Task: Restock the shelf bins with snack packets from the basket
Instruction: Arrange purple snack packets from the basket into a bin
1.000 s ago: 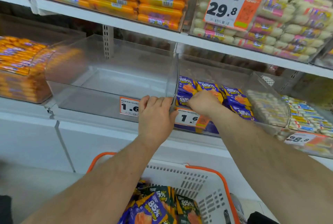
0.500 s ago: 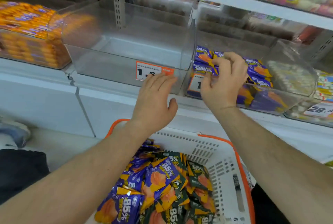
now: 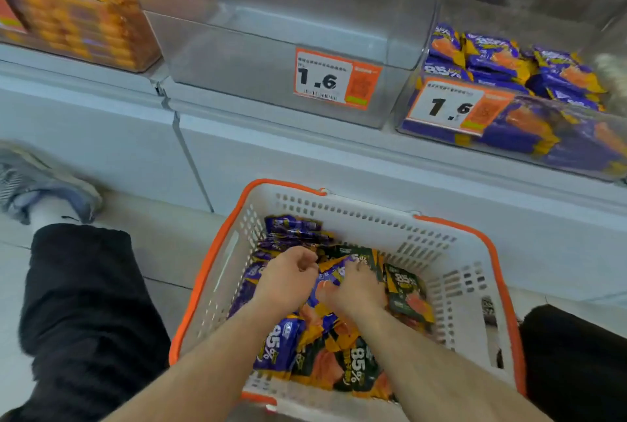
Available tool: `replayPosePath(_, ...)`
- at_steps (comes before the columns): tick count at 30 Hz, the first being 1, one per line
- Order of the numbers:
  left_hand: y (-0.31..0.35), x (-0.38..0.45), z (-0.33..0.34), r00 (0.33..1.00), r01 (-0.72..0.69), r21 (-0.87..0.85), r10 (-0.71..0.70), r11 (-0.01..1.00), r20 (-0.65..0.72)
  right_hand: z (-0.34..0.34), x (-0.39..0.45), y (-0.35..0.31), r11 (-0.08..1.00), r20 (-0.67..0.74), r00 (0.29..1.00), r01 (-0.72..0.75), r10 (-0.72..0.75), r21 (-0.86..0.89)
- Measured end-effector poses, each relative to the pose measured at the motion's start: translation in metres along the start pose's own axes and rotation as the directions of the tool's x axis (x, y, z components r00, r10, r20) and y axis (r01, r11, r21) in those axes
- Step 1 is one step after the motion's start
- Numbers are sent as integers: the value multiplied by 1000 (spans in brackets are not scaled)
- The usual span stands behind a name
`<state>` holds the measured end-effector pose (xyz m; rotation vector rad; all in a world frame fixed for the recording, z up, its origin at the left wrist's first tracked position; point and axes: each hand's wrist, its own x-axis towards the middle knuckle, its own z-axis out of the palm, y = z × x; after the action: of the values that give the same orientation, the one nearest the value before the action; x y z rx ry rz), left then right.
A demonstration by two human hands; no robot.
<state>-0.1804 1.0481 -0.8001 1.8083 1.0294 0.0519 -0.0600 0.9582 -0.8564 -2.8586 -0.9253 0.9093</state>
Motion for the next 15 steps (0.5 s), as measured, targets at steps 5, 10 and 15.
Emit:
replayPosePath(5, -7, 5, 8, 998, 65, -1, -65, 998, 22, 27, 3, -15, 1000, 72, 997, -2, 3, -18)
replayPosePath(10, -10, 4, 9, 995, 99, -5, -99, 995, 30, 23, -6, -19, 1000, 112, 994, 22, -19, -21)
replayPosePath(15, -7, 2, 8, 964, 234, -293, -260, 927, -53, -22, -31, -9, 979, -19, 982, 186, -188, -85)
